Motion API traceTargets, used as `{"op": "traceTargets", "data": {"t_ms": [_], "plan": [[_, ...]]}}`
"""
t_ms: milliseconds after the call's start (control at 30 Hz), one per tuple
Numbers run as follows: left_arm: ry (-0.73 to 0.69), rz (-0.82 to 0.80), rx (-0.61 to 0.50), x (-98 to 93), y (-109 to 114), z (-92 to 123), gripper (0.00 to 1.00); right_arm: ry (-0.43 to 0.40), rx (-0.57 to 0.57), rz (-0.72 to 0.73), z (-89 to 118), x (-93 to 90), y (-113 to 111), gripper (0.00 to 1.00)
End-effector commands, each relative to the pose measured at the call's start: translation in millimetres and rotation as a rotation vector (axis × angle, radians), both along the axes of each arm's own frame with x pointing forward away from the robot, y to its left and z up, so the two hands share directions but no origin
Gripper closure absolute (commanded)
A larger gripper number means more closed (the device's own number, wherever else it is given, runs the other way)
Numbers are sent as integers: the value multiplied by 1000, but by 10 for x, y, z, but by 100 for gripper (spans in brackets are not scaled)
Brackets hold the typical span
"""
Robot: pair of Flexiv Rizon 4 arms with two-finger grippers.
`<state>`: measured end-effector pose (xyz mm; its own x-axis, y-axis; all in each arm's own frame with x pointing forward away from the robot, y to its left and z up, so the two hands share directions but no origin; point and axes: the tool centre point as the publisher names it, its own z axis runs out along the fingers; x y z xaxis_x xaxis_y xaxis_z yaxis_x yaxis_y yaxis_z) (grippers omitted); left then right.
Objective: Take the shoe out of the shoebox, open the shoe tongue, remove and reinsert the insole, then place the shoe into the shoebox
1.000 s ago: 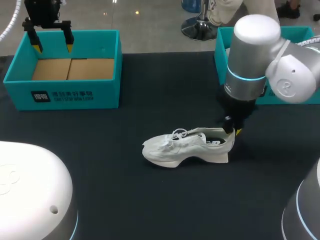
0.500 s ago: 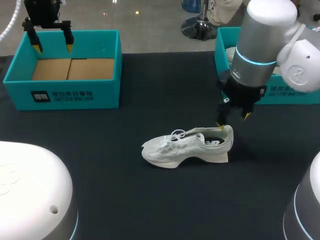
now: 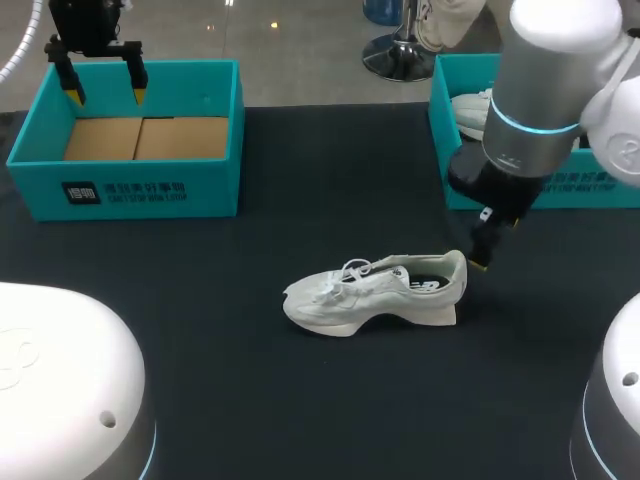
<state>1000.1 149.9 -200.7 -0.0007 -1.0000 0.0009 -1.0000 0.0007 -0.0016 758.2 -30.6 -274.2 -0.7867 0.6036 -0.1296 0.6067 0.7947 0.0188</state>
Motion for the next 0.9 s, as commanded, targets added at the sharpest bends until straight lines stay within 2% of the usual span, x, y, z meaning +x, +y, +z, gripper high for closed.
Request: {"op": "traceTargets", "data": {"t_ms": [33,367,400,467,500,567,600,767,900], "plan": [[1,0,0,0,0,2,0,6,-15,-5,3,29,56,0],[1,0,0,0,0,2,0,6,-15,-5,3,29,56,0],[1,0,0,0,0,2,0,-5,13,95,-12,32,28,0],[1,0,0,0,0,2,0,-10,-42,167,-42,15,-34,0],[1,0,0,0,0,2,0,-25,-7,260,-49,20,-48,0],[1,0,0,0,0,2,0,-22,-27,333,-60,-8,-67,0],[1,0,0,0,0,2,0,-26,-12,416,-71,-17,-63,0],[1,0,0,0,0,2,0,-30,11,507,-98,-98,-162,0],[1,0,0,0,0,2,0,-77,69,613,-100,-137,-232,0]]}}
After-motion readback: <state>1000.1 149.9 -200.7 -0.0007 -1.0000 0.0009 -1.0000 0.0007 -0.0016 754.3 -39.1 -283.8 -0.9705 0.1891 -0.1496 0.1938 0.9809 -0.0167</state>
